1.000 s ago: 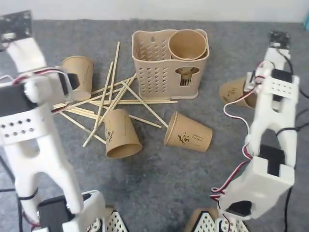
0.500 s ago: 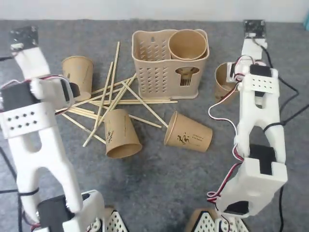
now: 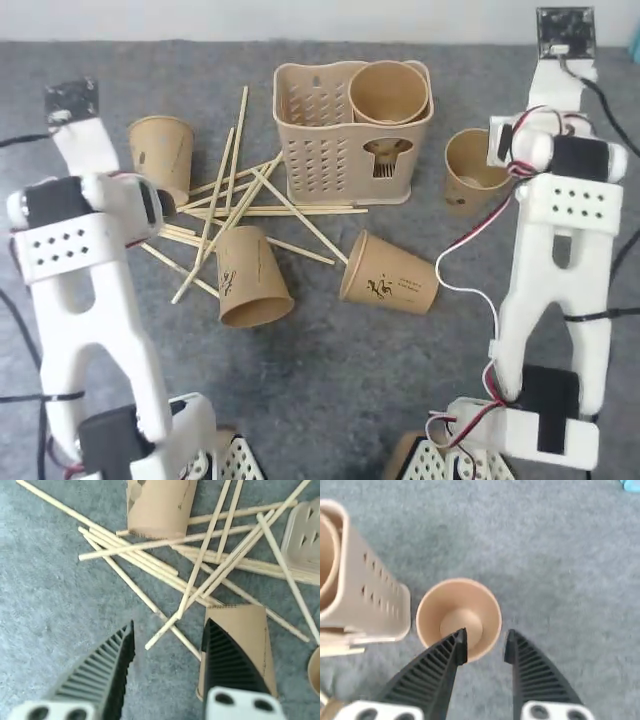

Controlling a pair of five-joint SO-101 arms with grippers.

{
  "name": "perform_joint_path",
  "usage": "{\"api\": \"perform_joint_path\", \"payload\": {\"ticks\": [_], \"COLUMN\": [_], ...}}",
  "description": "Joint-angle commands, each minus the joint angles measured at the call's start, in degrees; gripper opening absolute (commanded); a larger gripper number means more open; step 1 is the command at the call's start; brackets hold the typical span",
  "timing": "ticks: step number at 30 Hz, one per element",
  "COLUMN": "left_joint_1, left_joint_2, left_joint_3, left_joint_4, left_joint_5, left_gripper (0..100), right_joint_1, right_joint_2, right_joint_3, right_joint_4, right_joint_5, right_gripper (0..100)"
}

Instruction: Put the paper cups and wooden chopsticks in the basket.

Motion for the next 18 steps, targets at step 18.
{"api": "perform_joint_path", "payload": {"ticks": [18], "left_joint_1": [-7.65], "left_joint_2": [-24.44], "left_joint_3": [30.99], "left_joint_4": [-18.37], "left_joint_5": [-2.02], "left_gripper": [21], "right_joint_1": [3.65], "right_joint_2": [16.57], "right_joint_3": [-11.25], "right_joint_4": [5.14], "right_joint_5": [-8.62], "right_gripper": [11.7]}}
